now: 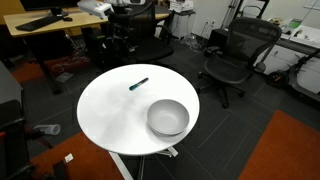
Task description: Move the marker forward.
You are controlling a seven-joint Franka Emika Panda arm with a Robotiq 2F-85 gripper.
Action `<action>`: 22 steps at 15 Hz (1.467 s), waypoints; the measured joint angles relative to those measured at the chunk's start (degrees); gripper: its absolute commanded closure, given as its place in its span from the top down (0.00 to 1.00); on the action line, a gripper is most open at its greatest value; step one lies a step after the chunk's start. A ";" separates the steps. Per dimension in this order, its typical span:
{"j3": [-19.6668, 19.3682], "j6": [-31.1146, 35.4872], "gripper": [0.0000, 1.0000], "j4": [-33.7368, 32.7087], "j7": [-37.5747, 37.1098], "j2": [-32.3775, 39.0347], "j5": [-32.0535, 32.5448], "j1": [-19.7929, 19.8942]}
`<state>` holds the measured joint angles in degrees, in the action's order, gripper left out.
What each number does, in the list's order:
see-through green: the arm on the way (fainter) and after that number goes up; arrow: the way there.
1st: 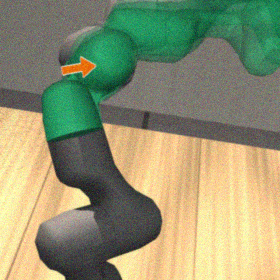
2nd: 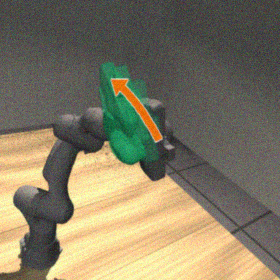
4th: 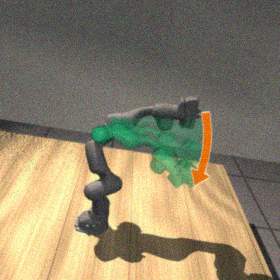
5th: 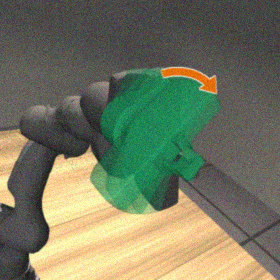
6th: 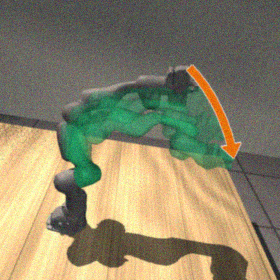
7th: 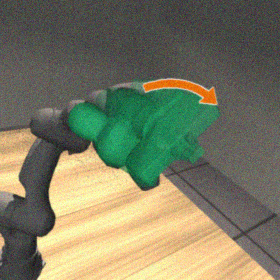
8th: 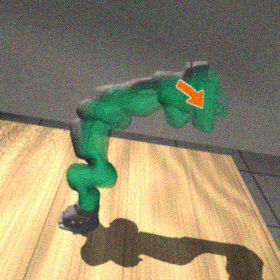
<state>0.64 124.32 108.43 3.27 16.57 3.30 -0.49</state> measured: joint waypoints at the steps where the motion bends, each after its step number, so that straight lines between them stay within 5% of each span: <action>1: 0.18 0.28 1.00 -1.44 0.00 1.87 -0.06 -0.01; 7: 1.34 0.77 1.00 -8.01 -0.07 10.75 -0.77 -0.15; 13: 1.40 1.28 1.00 -8.90 -0.08 11.76 -0.77 -0.32; 22: 1.17 14.58 1.00 -8.09 -0.08 16.65 -0.79 0.00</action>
<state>1.81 138.89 100.33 3.19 33.22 2.51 -0.50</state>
